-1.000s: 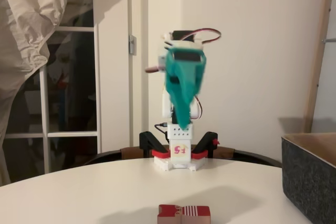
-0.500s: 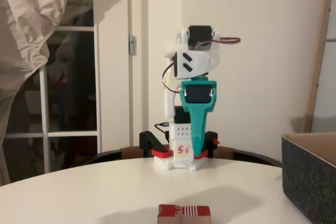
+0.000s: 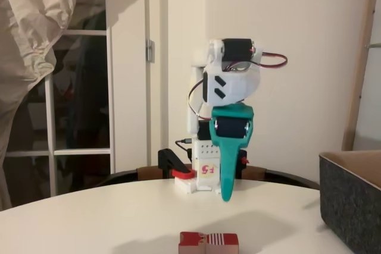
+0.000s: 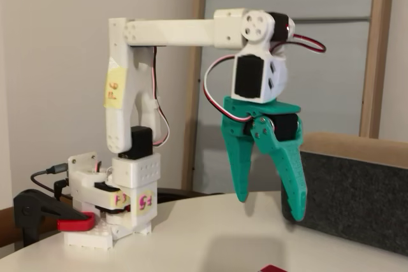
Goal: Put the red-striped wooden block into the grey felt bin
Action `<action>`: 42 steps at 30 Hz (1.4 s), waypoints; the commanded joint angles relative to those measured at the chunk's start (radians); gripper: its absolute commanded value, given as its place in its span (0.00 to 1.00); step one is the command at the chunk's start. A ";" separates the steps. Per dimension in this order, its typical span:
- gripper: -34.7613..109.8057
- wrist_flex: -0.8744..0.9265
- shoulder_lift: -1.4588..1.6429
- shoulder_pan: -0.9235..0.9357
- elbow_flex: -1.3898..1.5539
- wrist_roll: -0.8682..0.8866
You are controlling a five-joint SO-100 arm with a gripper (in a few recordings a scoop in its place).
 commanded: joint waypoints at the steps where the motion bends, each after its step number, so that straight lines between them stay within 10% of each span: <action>1: 0.49 -0.064 -0.046 -0.005 -0.044 0.017; 42: 0.51 -0.244 -0.117 0.193 0.054 0.164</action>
